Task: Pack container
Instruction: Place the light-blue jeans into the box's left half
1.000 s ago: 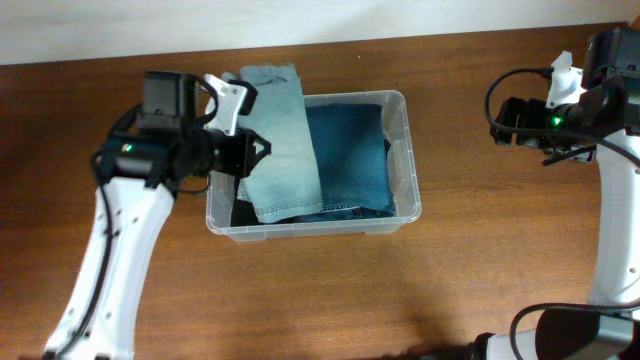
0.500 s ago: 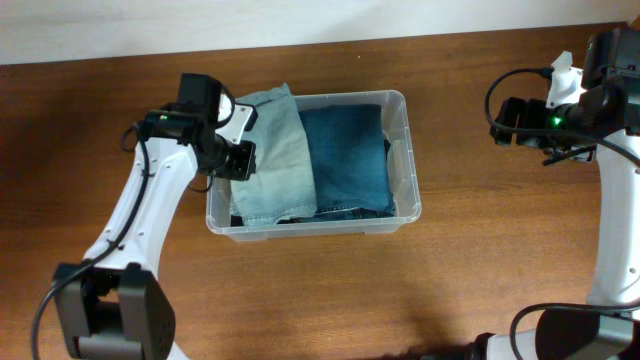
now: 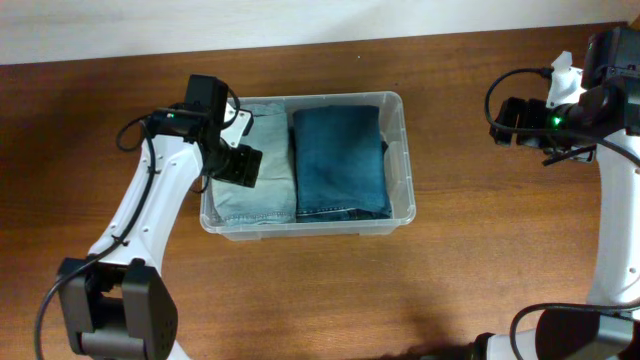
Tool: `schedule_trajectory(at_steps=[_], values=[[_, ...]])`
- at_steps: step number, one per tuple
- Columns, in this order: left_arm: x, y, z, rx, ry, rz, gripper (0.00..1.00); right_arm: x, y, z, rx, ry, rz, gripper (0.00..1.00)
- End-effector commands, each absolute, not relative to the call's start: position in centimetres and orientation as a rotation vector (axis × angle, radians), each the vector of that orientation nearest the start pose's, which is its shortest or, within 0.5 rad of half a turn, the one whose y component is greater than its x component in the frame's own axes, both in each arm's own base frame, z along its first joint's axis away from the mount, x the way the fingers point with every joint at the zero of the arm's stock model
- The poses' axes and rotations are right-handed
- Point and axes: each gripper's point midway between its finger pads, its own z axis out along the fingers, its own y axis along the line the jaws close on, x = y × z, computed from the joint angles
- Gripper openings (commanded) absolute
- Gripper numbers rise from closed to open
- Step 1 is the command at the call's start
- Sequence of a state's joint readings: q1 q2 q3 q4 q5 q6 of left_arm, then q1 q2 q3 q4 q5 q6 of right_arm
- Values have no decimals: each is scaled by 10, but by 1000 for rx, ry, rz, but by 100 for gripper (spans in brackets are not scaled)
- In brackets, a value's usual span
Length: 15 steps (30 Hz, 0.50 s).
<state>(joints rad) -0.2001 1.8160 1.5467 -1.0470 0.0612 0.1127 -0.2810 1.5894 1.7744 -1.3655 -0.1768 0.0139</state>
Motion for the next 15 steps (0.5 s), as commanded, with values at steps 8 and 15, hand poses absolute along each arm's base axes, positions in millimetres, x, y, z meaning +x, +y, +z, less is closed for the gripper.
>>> schedule_trajectory(at_steps=[8,15], values=[[451,-87,226,401,2522,-38,67,341,-68,252,346,2721,161,98],[464,-90,177,373,2620,-47,20,341,-68,252,346,2722,161,99]])
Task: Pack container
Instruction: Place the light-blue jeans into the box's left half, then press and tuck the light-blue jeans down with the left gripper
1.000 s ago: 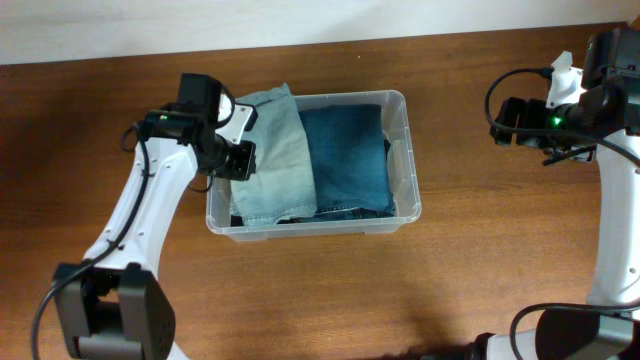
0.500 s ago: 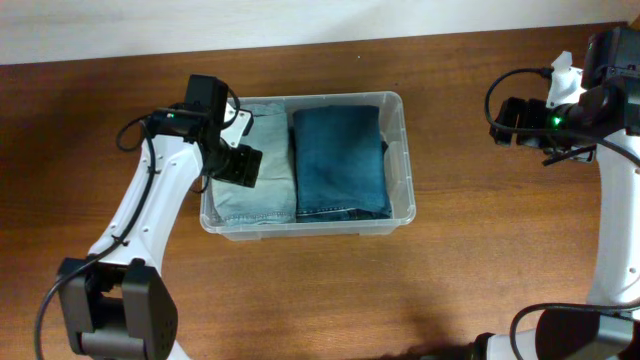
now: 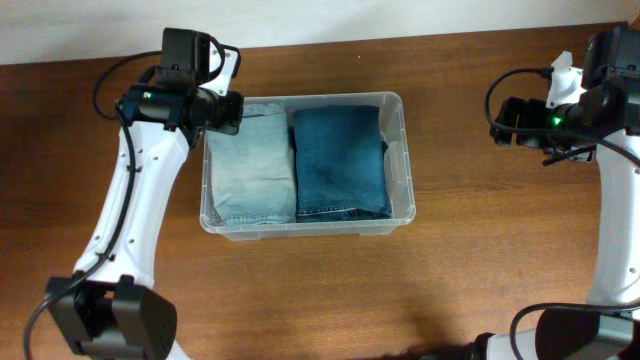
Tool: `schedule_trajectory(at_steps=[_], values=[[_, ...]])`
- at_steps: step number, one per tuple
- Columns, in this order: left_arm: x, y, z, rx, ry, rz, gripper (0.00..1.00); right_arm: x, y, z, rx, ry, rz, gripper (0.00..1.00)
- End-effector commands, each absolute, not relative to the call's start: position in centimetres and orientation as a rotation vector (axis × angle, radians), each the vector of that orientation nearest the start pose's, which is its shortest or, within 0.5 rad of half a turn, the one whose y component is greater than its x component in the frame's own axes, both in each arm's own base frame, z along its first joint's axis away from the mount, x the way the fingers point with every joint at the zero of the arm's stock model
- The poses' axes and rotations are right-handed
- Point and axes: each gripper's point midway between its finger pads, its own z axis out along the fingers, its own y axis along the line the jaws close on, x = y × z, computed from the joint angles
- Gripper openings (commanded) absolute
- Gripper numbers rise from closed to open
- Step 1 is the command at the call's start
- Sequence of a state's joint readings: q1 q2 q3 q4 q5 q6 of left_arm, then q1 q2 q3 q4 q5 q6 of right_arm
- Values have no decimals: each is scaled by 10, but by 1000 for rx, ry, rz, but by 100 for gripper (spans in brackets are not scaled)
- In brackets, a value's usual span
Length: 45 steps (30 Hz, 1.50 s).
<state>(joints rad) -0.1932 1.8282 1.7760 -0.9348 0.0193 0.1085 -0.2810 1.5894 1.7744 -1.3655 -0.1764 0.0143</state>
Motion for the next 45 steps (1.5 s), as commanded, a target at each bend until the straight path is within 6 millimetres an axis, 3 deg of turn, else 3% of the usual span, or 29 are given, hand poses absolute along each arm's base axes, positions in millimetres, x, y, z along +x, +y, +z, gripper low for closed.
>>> schedule_trajectory(at_steps=[1,2,3,6,9,11,13,16,21,24,26,29,33,37,41,45], values=[[461,-89,160,358,2678,-50,15,341,-68,252,346,2721,161,98],[457,-89,146,348,2725,-52,11,341,-68,252,346,2722,161,98],[447,-91,117,349,2826,-84,8,341,-68,252,341,2722,160,98],[437,-102,76,370,2941,-179,7,341,-68,252,341,2722,160,99],[438,-103,49,382,2986,-187,7,341,-68,251,341,2723,161,98],[439,-103,44,392,2993,-187,6,340,-68,251,343,2729,162,99],[441,-104,56,407,2966,-186,6,340,-68,251,343,2729,162,98],[445,-104,93,404,2895,-187,6,340,-68,251,343,2728,162,98],[449,-114,201,404,2628,-259,7,341,-68,251,342,2725,161,98],[441,-132,257,443,2462,-386,18,341,-68,251,342,2725,161,98],[430,-148,277,490,2404,-463,23,341,-68,251,342,2725,161,98],[414,-181,283,584,2380,-534,23,341,-68,251,342,2725,161,98],[399,-225,259,716,2412,-553,24,340,-68,251,342,2726,161,99],[392,-256,209,822,2513,-457,23,340,-68,251,343,2729,163,98],[388,-271,151,893,2637,-379,24,339,-68,251,344,2730,163,98],[387,-264,93,873,2796,-287,24,339,-68,251,343,2732,163,99]])
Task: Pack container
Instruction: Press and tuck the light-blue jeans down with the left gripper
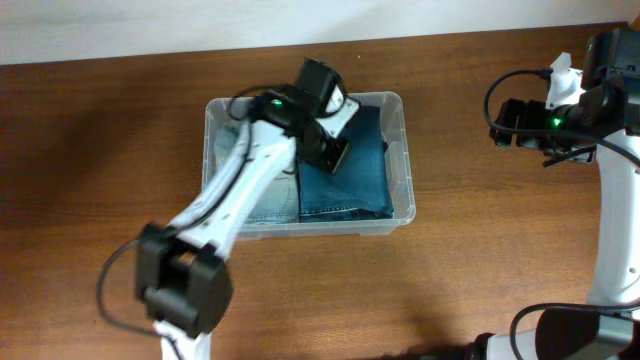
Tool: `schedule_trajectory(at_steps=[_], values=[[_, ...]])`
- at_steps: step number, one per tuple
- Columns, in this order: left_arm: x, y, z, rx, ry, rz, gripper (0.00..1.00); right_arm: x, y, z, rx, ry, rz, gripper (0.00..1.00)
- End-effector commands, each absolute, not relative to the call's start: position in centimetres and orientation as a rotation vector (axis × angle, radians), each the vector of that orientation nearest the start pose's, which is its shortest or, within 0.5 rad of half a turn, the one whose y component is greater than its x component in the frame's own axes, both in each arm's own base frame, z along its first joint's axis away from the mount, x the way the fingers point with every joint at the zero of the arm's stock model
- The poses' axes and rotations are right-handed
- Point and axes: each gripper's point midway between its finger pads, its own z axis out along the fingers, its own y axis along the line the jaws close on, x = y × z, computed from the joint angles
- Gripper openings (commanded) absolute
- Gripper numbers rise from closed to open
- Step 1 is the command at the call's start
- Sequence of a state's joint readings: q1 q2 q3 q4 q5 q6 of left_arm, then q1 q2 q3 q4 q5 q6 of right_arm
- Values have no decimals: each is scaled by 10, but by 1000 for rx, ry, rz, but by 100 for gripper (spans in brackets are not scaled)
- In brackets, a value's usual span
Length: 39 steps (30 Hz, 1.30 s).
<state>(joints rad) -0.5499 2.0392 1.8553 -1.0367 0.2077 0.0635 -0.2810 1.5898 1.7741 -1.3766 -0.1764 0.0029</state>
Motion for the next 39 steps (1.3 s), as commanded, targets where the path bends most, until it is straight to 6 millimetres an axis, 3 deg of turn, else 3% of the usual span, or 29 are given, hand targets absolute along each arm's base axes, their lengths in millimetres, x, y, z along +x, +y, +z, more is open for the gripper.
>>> schedule_trajectory(at_steps=[1,4,7,10,11,15,19,22,28,34,39], values=[[386,-262,81,877,2826,-269,25,339,-68,251,343,2732,163,99],[383,-258,66,883,2875,-250,25,339,-68,251,343,2733,163,98],[388,-259,84,873,2829,-251,25,339,-68,251,342,2733,163,98],[399,-253,128,837,2727,-190,25,339,-68,251,333,2734,161,98],[403,-244,162,803,2665,-139,25,339,-68,251,333,2734,161,98],[402,-201,231,665,2555,2,29,339,-68,251,329,2733,160,98],[384,-148,253,471,2624,77,38,339,-68,251,329,2733,160,98],[367,-117,242,330,2757,112,37,339,-68,251,328,2733,160,98],[340,-81,191,124,2972,195,38,339,-68,251,329,2734,160,98],[318,-92,116,119,3102,72,37,339,-68,251,329,2734,160,98],[303,-93,76,124,3146,40,38,339,-68,251,329,2734,160,98]])
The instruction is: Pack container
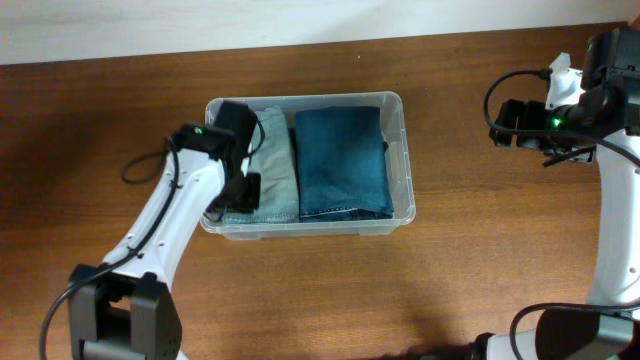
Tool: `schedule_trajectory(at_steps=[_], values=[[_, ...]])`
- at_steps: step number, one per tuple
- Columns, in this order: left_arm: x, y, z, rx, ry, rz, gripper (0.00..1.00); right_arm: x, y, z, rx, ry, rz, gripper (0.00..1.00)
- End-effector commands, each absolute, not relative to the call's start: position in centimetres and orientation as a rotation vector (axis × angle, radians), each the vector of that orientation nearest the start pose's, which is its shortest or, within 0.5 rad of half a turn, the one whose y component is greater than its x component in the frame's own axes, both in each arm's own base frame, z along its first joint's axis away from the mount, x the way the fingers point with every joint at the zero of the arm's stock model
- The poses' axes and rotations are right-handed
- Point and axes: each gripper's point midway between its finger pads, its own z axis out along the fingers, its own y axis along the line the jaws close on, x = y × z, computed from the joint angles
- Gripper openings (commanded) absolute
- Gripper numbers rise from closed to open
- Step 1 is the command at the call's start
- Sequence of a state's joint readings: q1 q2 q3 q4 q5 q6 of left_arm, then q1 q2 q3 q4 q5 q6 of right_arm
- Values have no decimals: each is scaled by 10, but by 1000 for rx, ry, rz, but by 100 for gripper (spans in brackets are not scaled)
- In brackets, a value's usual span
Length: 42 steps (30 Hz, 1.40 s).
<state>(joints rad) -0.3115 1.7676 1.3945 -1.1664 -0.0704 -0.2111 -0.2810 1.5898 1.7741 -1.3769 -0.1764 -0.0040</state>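
Note:
A clear plastic container stands mid-table in the overhead view. Inside it lie two folded pairs of jeans side by side, light-blue jeans on the left and dark-blue jeans on the right. My left gripper hangs low over the left front part of the light-blue jeans, just inside the container's left wall. Its fingers are hidden from above. My right gripper is held over the table well to the right of the container, near nothing.
Brown wooden table all around the container. A pale wall strip runs along the far edge. The right arm's cables loop at the far right.
My left gripper has moved from over the dark-blue jeans near the container's middle to the left front part, over the light-blue jeans. The right arm has not moved.
My left gripper was first over the light-blue jeans at the container's left side. Then it was at the back-left corner. Later it reached across onto the dark-blue jeans, and now it is back over the light-blue pair. Both pairs stayed in the container.

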Motion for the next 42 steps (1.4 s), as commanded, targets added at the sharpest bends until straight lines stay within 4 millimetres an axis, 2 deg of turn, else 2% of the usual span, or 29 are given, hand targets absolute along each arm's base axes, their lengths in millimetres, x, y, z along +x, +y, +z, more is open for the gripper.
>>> schedule_trajectory(at_steps=[1,3,6,10,12,13,14,16,19,22,25,27,32,38,42], values=[[304,-92,76,126,3143,46,37,339,-68,251,329,2734,160,98],[312,-89,83,159,3108,80,37,339,-68,251,329,2733,161,98],[332,-85,109,146,3013,134,37,339,-67,251,326,2732,168,98],[364,-82,171,98,2811,136,42,341,-56,253,246,2724,227,98],[375,-73,201,52,2722,152,55,342,-49,254,193,2724,226,98],[382,-61,220,-1,2663,164,68,345,-38,255,134,2723,227,98],[385,-53,228,-34,2638,164,77,346,-32,255,94,2722,227,98],[391,-32,238,-124,2598,164,99,351,-14,257,-21,2711,230,98],[396,5,240,-332,2564,164,99,362,16,261,-186,2662,233,99],[400,37,238,-528,2521,162,99,382,39,271,-280,2565,236,98],[399,60,238,-605,2505,179,99,395,53,281,-327,2488,236,99],[396,66,238,-626,2505,177,99,397,56,283,-338,2473,238,98],[391,50,239,-447,2572,48,100,382,54,290,-262,2495,250,98],[356,47,292,-400,2435,48,99,337,42,330,-223,2402,176,98],[316,43,331,-346,2250,42,99,304,32,338,-179,2293,114,98]])
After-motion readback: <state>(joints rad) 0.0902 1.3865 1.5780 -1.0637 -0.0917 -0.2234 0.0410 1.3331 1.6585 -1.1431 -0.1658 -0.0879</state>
